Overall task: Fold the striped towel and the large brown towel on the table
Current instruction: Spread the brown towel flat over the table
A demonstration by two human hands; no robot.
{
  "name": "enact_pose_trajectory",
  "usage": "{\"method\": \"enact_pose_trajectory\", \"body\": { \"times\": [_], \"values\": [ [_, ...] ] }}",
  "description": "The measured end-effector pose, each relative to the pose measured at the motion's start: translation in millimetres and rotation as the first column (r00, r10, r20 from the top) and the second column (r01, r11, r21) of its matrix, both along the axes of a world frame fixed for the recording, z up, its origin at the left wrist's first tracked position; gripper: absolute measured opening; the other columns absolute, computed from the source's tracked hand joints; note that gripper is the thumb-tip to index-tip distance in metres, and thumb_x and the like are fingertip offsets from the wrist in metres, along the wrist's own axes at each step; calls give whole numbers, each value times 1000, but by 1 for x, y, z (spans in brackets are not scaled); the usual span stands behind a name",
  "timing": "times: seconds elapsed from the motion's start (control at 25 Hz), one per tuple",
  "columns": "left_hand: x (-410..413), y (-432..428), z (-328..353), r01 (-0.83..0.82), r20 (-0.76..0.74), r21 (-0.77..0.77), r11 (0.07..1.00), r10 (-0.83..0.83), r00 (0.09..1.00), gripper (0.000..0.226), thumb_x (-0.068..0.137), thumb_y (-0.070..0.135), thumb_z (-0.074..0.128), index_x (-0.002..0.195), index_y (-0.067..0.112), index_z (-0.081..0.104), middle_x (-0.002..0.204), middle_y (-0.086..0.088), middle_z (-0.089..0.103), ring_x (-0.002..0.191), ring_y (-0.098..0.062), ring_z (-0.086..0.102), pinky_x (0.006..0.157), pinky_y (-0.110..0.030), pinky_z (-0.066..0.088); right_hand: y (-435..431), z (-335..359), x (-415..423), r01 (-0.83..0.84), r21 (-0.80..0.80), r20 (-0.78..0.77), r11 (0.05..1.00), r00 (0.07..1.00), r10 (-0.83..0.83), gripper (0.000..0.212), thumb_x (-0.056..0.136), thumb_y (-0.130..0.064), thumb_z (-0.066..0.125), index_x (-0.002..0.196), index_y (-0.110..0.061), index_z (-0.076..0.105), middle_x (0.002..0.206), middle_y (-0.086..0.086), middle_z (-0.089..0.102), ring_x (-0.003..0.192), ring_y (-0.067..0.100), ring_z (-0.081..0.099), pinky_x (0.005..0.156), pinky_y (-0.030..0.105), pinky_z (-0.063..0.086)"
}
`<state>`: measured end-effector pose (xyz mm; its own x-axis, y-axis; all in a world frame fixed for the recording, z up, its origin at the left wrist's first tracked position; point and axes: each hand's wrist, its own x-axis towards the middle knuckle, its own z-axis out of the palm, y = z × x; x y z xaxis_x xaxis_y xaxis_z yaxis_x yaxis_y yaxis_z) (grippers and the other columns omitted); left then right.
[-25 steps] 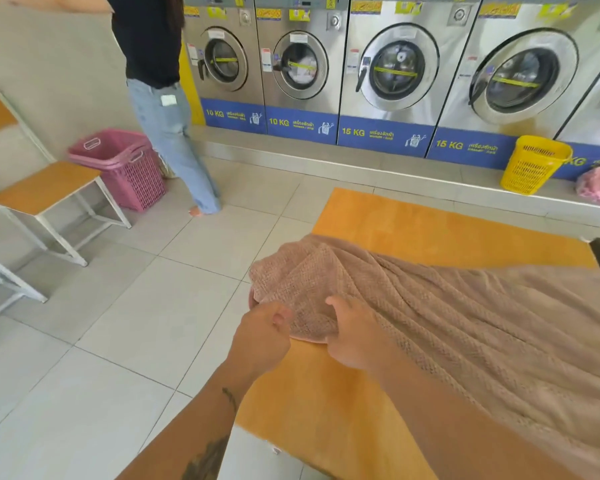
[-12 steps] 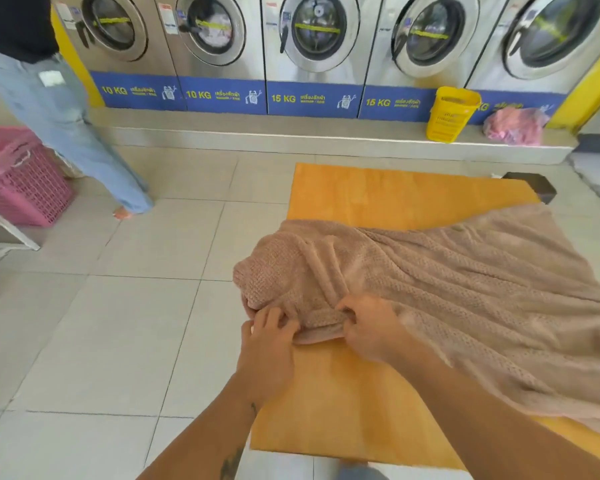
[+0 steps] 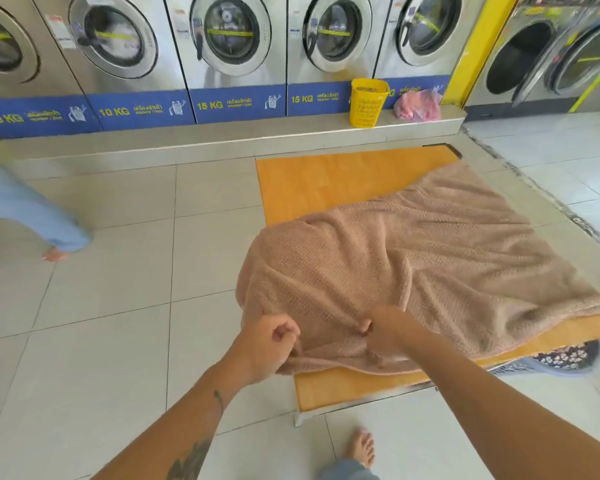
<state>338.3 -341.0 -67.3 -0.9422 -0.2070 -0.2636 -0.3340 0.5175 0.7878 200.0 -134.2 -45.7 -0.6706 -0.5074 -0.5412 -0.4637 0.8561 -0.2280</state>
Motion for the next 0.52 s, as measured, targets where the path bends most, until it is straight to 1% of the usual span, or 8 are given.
{"method": "enact_pose_trajectory", "body": {
  "times": [0.08, 0.16, 0.24, 0.32, 0.36, 0.44, 0.52],
  "values": [
    [-11, -12, 3, -158, -63, 5, 987, 158, 985, 22, 94, 13, 55, 85, 29, 68, 83, 9, 67, 74, 0, 60, 64, -9, 41, -12, 5, 1, 59, -108, -57, 992, 996, -65, 43, 84, -13, 48, 121, -27, 62, 127, -1, 61, 119, 25, 58, 97, 44, 49],
    [-27, -22, 9, -234, -69, 17, 972, 235, 970, 27, 95, 11, 53, 84, 32, 66, 87, 12, 66, 82, -7, 65, 69, -16, 44, -24, 8, -1, 83, -197, -54, 977, 994, -95, 47, 81, -11, 46, 124, -26, 59, 130, 1, 56, 118, 27, 56, 96, 46, 50],
    [-46, -29, 17, -233, -69, -16, 972, 231, 970, 29, 96, 10, 50, 85, 32, 66, 91, 14, 65, 86, -8, 64, 71, -19, 45, -34, 10, -10, 94, -252, -15, 963, 995, -101, 49, 83, -9, 46, 129, -25, 56, 132, 4, 52, 119, 29, 54, 96, 44, 50],
    [-62, -37, 25, -226, -76, -60, 972, 221, 972, 29, 97, 9, 49, 87, 31, 66, 94, 13, 64, 87, -5, 62, 70, -19, 45, -44, 14, -25, 96, -304, 22, 948, 995, -94, 51, 85, -8, 47, 133, -24, 53, 135, 5, 49, 121, 28, 51, 94, 38, 50],
    [-71, -41, 29, -223, -80, -83, 971, 217, 973, 29, 97, 8, 48, 89, 30, 66, 95, 13, 64, 87, -4, 61, 69, -18, 44, -49, 16, -33, 95, -319, 27, 943, 995, -92, 52, 85, -9, 48, 134, -24, 51, 135, 6, 49, 122, 27, 51, 93, 36, 49],
    [-90, -50, 37, -221, -101, -109, 969, 211, 972, 30, 97, 7, 48, 91, 28, 67, 95, 15, 63, 87, -3, 60, 69, -17, 43, -60, 23, -50, 79, -344, 14, 936, 997, -79, 51, 86, -10, 50, 136, -23, 50, 135, 7, 48, 123, 28, 49, 93, 37, 49],
    [-108, -59, 43, -239, -127, -96, 966, 227, 966, 29, 97, 6, 48, 91, 27, 68, 94, 17, 63, 88, -4, 61, 68, -17, 43, -71, 34, -65, 61, -351, -5, 934, 998, -67, 51, 87, -10, 50, 136, -24, 50, 137, 7, 47, 122, 27, 50, 92, 36, 49]
  ]
}}
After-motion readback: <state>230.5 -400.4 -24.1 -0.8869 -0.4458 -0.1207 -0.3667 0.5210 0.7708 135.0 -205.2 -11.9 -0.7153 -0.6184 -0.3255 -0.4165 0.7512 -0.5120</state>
